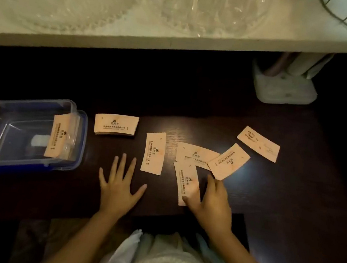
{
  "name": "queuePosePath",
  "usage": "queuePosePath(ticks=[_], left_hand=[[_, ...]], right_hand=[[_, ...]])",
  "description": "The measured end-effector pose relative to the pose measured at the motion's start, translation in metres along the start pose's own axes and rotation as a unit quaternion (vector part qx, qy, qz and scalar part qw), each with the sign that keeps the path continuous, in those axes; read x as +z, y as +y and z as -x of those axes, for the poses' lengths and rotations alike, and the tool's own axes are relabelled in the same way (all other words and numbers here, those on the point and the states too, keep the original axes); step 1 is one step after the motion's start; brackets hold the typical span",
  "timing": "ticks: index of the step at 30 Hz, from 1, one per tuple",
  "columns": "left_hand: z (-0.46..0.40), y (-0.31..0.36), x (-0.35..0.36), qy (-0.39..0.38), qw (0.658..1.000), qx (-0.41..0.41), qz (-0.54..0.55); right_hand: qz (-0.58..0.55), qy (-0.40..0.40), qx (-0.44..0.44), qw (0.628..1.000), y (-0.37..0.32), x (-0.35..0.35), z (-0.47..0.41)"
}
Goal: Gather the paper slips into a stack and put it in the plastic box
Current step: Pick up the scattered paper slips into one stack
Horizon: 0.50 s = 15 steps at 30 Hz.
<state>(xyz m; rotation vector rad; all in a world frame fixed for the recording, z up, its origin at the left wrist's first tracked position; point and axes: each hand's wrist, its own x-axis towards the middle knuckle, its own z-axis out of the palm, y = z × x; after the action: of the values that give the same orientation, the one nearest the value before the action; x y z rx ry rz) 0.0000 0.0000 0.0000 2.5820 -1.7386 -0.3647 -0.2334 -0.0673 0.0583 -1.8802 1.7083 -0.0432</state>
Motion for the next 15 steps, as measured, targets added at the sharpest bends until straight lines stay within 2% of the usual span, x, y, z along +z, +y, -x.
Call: queuePosePath(ticks=[9, 15], left_hand=[[0.0, 0.0, 0.002, -0.005, 0.999, -0.014, -0.033], [0.0, 0.001, -0.001, -0.018, 0.999, -0.017, -0.027]], right_hand=[[0.118, 0.067, -0.043, 0.99, -0.012, 0.027, 0.003], [0.072, 0.036, -0.088, 0.993, -0.014, 0.029, -0.001]])
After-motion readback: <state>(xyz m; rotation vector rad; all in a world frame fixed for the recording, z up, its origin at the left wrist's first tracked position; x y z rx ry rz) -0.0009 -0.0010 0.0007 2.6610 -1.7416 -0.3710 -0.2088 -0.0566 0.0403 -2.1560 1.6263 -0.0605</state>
